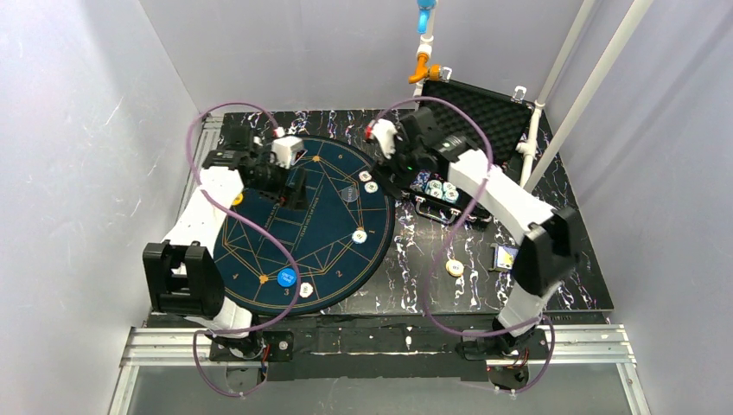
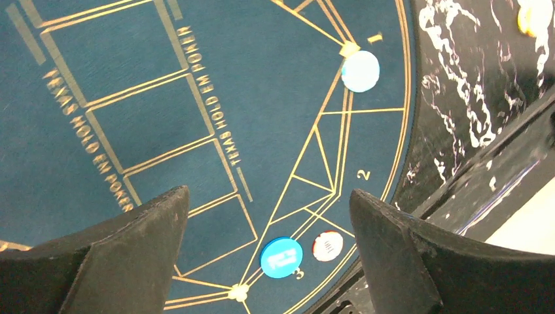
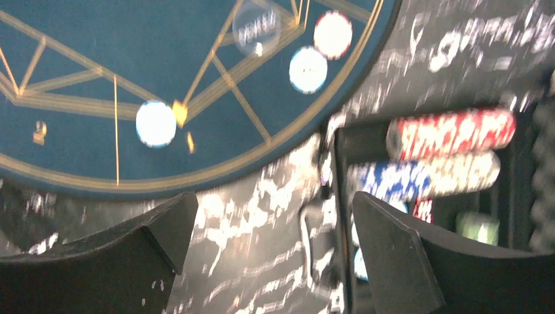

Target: Distribute texas hold em gaming equipment

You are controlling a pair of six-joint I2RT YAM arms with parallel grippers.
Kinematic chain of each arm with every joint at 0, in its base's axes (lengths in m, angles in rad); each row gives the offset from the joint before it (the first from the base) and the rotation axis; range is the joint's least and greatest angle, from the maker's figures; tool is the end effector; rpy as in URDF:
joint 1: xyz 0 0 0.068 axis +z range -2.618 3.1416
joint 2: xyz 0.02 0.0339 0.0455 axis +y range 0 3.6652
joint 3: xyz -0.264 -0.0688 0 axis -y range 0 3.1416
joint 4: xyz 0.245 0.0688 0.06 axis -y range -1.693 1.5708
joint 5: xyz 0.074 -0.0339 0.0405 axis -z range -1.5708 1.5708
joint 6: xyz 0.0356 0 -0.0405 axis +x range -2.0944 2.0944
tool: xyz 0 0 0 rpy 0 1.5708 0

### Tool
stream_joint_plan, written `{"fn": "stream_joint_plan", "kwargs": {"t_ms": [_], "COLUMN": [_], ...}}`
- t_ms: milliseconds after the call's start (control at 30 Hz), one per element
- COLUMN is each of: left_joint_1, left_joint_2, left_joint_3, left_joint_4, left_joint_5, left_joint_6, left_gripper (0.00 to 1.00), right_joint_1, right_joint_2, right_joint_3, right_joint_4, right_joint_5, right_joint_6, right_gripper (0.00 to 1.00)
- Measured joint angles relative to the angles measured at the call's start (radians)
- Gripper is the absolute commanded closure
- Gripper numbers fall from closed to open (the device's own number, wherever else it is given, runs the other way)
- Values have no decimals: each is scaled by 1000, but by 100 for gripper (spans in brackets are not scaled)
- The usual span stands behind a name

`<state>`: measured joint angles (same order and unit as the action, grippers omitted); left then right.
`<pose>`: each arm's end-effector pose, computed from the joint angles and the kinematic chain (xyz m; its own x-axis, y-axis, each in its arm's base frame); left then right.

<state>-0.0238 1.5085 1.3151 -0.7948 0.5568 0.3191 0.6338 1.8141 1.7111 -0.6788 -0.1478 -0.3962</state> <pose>0.3123 -0.0263 0.3018 -0.6951 0.2830 -0.6609 0.5571 0.7931 -0.2464 0.3281 0.2476 0.3273 -0.2652 -0.6686 -0.6947 -0.8372 0.5171 -0.1781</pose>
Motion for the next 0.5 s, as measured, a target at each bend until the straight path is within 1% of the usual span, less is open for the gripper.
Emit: {"fn": "stream_joint_plan", "kwargs": {"t_ms": [33,133,300,400,500], "left_joint_1": [-40,-161,-323,-414,-486], "left_joint_2": [0,10,92,168,224], "left_joint_3": [0,0,0,0,0], "left_joint_4": [0,1,20,44,67], "left_joint_5": [-11,-48,-102,-138,-165], "left_joint_6": [10,31,30,24,14], "left_gripper": [10,13,20,25,25], "right_joint_1": [-12,-77,-235,-259,-270], "right_joint_2": [-72,-196,-261,-297,-341], "right_joint_3": [-84,-271,-517,-626,-695], "right_joint_4": [14,30,40,50,75], "right_joint_5": [-10,-47,-81,-96,-130], "right_joint_6": [-2,-3,-27,-50,-61], "right_gripper": [2,2,2,2,2]}}
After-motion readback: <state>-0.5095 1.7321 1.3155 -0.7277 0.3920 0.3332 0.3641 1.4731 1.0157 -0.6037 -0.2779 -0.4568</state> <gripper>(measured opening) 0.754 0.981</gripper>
